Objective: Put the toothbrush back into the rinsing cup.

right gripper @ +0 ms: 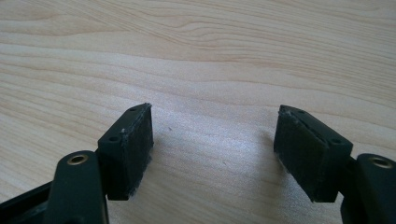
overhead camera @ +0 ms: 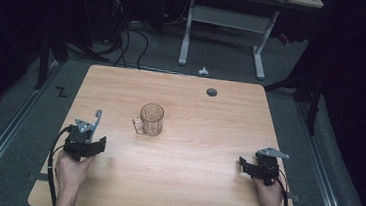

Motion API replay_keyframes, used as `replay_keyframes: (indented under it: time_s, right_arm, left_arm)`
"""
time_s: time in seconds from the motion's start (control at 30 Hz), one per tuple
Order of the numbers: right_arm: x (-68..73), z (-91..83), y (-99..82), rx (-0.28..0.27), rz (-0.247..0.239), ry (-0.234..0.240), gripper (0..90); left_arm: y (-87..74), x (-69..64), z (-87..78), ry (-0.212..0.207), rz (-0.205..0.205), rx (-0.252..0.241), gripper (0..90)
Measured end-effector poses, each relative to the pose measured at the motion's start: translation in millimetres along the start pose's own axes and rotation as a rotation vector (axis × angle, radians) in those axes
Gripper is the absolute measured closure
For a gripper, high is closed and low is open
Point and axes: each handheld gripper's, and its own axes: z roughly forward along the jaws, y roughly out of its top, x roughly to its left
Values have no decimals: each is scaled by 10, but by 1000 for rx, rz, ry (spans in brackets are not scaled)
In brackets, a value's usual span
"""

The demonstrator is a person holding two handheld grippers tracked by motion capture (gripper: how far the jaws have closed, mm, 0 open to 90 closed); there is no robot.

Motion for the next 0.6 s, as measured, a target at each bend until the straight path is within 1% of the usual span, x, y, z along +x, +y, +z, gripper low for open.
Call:
replay_keyframes:
  time_s: [0.27, 0.47, 0.6]
  right_arm:
    - [0, 0, 0, 0, 0, 0, 288]
    - [0, 0, 0, 0, 0, -1, 288]
    - [0, 0, 0, 0, 1, 0, 287]
  left_arm:
    - [33, 59, 12, 15, -7, 8, 369]
    - [76, 90, 18, 22, -2, 19, 371]
    - [121, 120, 34, 27, 4, 37, 374]
